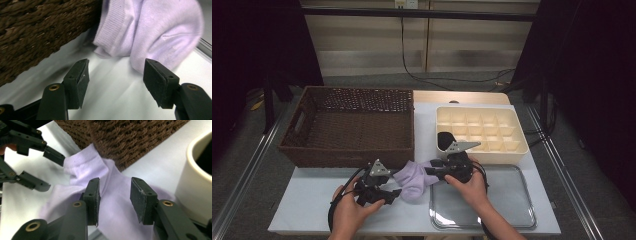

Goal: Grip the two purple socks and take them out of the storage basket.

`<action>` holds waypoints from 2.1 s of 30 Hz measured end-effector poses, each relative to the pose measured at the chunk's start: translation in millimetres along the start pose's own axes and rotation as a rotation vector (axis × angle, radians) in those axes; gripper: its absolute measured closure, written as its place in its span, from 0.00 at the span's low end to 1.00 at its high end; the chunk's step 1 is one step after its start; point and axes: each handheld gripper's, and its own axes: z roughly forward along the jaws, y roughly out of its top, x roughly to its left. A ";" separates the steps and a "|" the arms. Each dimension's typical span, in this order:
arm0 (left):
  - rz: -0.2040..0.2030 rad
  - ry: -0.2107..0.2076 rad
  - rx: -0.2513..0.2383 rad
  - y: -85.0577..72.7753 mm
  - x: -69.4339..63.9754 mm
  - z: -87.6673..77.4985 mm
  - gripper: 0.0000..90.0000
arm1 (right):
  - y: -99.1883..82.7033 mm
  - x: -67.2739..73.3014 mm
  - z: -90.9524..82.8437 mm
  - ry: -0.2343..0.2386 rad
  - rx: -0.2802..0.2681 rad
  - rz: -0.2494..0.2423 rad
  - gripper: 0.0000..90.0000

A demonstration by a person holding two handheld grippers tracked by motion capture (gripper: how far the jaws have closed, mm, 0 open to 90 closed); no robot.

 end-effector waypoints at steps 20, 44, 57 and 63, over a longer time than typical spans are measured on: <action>0.051 0.057 -0.048 10.4 5.1 3.1 0.51 | -32.5 39.2 -5.2 0.097 0.099 -0.046 0.74; 0.025 -0.024 -0.021 17.2 6.1 -3.6 0.91 | -31.2 4.2 -34.4 0.112 0.024 0.093 0.99; -0.010 -0.040 0.031 7.9 5.4 -4.6 0.87 | -34.8 -13.9 -44.0 0.007 0.019 0.126 0.87; -0.005 -0.054 0.064 6.1 2.7 -6.4 0.86 | -38.9 -7.4 -42.3 -0.001 0.029 0.117 0.80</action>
